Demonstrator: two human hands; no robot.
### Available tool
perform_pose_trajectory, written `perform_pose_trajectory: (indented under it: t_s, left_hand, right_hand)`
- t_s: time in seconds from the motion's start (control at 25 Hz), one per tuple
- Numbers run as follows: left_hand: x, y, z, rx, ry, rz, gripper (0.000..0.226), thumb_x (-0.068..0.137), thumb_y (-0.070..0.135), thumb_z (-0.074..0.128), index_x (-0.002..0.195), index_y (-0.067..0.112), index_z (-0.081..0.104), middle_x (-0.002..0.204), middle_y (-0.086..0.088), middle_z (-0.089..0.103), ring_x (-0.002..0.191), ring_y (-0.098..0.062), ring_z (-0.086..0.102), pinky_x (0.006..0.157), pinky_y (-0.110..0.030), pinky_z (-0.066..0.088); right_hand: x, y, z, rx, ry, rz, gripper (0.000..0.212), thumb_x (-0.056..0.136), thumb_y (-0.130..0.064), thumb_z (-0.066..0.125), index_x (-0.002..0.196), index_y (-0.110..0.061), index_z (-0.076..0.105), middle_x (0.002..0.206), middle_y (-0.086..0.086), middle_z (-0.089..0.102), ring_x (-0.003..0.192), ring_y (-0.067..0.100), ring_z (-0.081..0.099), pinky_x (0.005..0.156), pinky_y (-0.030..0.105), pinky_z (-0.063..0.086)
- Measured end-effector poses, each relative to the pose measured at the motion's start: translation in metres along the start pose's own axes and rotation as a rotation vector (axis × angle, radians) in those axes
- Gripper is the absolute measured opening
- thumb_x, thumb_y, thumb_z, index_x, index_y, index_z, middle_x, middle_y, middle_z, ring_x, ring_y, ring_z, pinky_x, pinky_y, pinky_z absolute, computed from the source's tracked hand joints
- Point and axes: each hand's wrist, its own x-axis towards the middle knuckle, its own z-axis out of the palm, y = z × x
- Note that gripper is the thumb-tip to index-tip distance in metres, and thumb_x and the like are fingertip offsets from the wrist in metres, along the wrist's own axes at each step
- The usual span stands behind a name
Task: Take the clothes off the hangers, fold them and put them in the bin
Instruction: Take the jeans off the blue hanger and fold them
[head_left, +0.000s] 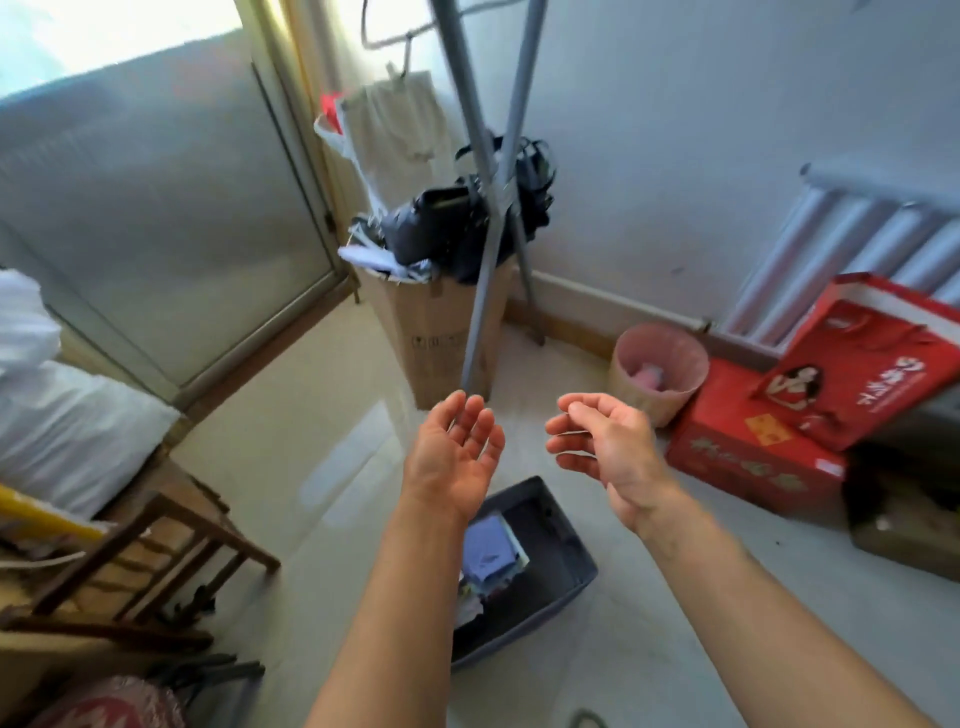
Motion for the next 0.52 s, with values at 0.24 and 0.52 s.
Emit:
perform_pose_trajectory:
  t_s: [0.24,0.52]
  left_hand:
    - [-0.054,-0.054,0.089,0.178,-0.232,-0.078,0.016,0.095,0.019,0.056,0.082,0.012,0.062,0.073,0.003,0.063,0.067,-0.01,0.058,0.065,-0.026,0.048]
    - [-0.11,-0.173,0.171,0.288,-0.449,-0.197,0.015,0.096,0.02,0.053,0.085,0.014,0.06,0.068,0.003,0.063,0.053,-0.009,0.06,0.051,-0.021,0.052]
  right_hand:
    - [-0.063,-0.066,-0.086,0.069,0.141,-0.162,0.016,0.099,-0.009,0.047,0.101,-0.006,0.062,0.078,0.009,0.067,0.059,0.017,0.061,0.053,0.024,0.048]
    - [-0.14,-0.115,-0.23,0.084,0.36,-0.347,0.016,0.098,-0.006,0.048,0.091,-0.009,0.062,0.071,0.008,0.067,0.053,0.016,0.059,0.054,0.027,0.044]
